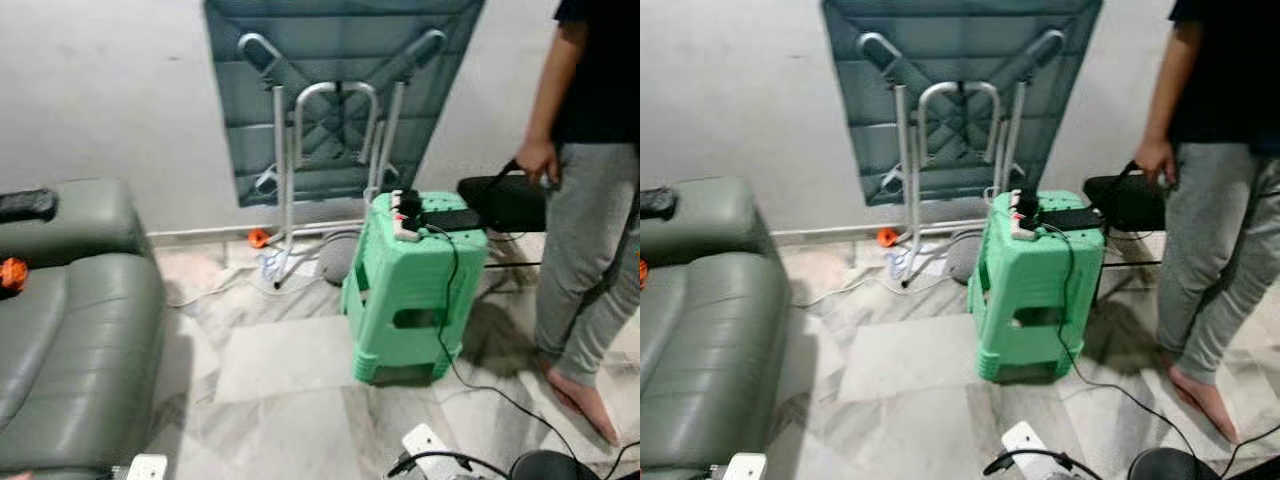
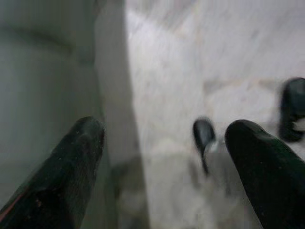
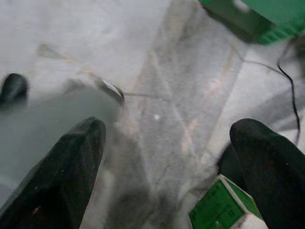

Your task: Move the pillow to the sofa

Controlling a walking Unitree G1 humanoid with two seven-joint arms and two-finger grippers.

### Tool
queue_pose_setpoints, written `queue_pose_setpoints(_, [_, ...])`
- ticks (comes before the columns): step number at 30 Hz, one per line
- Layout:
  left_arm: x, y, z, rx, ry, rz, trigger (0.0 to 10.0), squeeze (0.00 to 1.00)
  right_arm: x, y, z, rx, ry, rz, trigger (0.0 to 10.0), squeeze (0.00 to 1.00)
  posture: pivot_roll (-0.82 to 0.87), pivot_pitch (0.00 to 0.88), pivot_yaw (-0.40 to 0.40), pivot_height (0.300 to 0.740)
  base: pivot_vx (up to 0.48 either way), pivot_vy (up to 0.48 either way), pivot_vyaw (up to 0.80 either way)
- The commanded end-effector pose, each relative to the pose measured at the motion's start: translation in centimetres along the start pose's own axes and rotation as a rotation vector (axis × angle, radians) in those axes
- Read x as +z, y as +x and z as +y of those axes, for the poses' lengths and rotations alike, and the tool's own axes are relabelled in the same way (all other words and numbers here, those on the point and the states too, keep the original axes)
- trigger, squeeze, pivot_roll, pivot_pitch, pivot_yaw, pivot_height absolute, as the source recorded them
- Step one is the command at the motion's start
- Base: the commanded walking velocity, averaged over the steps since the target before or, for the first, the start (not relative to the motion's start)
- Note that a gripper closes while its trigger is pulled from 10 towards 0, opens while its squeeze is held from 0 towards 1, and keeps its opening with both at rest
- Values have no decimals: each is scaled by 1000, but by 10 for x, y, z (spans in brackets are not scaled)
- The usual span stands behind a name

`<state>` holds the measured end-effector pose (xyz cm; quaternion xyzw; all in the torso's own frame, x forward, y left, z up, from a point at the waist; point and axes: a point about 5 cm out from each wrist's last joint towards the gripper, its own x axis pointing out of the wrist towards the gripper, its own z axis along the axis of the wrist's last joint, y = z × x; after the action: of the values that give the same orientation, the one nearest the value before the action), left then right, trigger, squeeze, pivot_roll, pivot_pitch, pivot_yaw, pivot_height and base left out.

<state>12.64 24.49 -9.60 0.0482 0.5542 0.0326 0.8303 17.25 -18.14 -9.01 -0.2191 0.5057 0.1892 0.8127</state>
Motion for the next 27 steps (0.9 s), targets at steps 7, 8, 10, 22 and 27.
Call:
queue_pose_setpoints(7, [4, 1, -5, -10, -3, -14, 10000, 0, 1, -1, -7, -21, -4, 1, 10000, 0, -128, 0, 2, 740, 463, 0, 0])
queue_pose_setpoints(8, [4, 1, -5, -10, -5, -14, 10000, 0, 1, -1, -7, -20, -5, 1, 10000, 0, -128, 0, 2, 740, 469, 0, 0])
queue_pose_setpoints(10, [4, 1, -5, -9, -6, -14, 10000, 0, 1, -1, -7, -20, -6, 0, 10000, 0, -128, 0, 2, 740, 467, 0, 0])
queue_pose_setpoints(22, [5, 1, -5, -6, -2, -13, 10000, 0, 2, -1, -8, -21, -5, 0, 10000, 0, -130, 0, 3, 740, 465, 0, 0])
queue_pose_setpoints(27, [5, 1, -5, -3, -2, -13, 10000, 0, 2, -1, -8, -21, -6, 0, 10000, 0, -130, 0, 3, 740, 434, 0, 0])
